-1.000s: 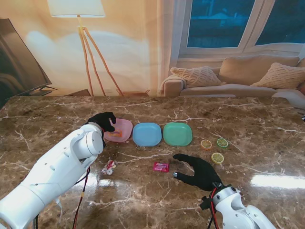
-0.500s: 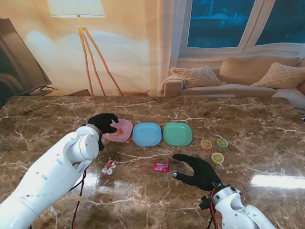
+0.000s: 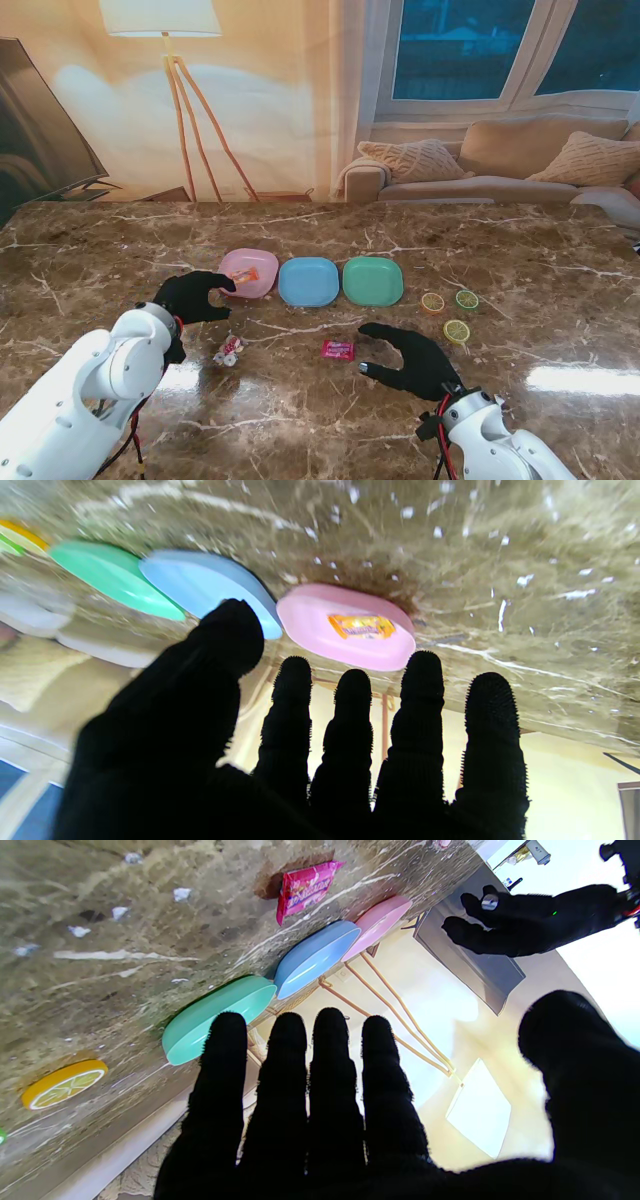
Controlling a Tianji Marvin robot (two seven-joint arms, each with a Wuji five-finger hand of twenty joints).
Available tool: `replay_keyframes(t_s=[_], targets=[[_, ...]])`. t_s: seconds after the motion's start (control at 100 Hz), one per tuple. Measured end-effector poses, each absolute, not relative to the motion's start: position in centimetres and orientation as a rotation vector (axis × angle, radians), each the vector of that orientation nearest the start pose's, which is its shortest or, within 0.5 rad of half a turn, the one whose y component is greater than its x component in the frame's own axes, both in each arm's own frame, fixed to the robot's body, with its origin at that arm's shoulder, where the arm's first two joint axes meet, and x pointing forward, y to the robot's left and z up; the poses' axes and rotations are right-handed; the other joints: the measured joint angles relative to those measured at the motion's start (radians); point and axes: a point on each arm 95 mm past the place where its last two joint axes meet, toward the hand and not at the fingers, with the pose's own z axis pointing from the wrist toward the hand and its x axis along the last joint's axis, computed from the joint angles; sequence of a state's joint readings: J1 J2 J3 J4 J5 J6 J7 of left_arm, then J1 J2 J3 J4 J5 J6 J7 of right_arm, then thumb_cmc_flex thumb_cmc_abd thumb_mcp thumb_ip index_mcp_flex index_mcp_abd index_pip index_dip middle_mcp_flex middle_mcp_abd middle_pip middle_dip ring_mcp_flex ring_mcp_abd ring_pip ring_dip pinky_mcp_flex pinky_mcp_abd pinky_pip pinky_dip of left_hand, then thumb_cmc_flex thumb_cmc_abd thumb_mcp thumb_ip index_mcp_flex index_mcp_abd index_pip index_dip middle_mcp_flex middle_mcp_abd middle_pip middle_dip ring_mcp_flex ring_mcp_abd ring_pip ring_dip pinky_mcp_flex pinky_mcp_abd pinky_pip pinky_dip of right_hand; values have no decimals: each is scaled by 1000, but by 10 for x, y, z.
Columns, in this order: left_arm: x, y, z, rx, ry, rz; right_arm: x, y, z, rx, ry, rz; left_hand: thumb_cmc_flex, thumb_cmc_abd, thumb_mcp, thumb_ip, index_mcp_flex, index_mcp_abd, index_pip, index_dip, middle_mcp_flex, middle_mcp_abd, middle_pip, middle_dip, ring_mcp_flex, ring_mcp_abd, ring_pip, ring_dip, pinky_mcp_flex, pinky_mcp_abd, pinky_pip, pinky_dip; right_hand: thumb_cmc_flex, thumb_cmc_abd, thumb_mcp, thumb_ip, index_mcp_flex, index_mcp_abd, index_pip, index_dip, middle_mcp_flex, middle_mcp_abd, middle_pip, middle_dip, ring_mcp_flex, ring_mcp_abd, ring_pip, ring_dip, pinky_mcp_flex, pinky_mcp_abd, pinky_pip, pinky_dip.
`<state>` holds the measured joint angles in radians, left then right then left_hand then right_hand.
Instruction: Portion candies into small dishes
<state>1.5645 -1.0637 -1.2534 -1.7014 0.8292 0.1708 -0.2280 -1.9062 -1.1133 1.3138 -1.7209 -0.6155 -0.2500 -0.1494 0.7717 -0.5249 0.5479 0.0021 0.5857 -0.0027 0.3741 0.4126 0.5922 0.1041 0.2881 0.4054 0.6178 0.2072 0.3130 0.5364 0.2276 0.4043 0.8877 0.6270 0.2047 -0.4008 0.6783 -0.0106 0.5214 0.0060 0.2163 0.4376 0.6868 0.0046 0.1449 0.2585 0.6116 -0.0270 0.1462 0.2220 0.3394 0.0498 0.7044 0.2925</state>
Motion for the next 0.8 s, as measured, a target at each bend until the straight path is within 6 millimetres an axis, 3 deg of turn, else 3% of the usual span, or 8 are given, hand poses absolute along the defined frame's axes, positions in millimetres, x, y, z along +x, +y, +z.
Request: replay_keyframes(t_s=[0.18,0.44,0.74,0.8], targets=[[376,18,-319,-1523,1536,-1363,300,5,-361,-1976,-1578,-2396,-22,0,-53,7,0,0,-23,-12,-12,0,-37,-19,0,4,-13,-12,4,10,0,-16,0,0,0,0,0,0,0,0,0,0,0,0,0,0,0,0,0,0,0,0],[352,18,-341,-1485,1579,-1369,299,8,-361,-1962,-1574,-2401,-37,0,-81,16,-30,-5,-51,-25,-61,0,-46,-25,-1,11,-13,-12,11,11,10,-23,0,0,0,0,0,0,0,0,0,0,0,0,0,0,0,0,0,0,0,0],[345,14,-362,-1492,1637,-1332,298,10,-361,-1947,-1567,-2411,-36,0,-82,16,-42,-26,-63,-63,-61,0,-46,-37,18,12,-13,-12,51,11,62,-22,0,0,0,0,0,0,0,0,0,0,0,0,0,0,0,0,0,0,0,0],[346,13,-365,-1488,1638,-1333,298,10,-361,-1946,-1566,-2414,-34,0,-43,16,-43,-36,-63,-87,-61,1,-39,-47,34,16,4,3,76,11,100,-15,0,0,0,0,0,0,0,0,0,0,0,0,0,0,0,0,0,0,0,0]])
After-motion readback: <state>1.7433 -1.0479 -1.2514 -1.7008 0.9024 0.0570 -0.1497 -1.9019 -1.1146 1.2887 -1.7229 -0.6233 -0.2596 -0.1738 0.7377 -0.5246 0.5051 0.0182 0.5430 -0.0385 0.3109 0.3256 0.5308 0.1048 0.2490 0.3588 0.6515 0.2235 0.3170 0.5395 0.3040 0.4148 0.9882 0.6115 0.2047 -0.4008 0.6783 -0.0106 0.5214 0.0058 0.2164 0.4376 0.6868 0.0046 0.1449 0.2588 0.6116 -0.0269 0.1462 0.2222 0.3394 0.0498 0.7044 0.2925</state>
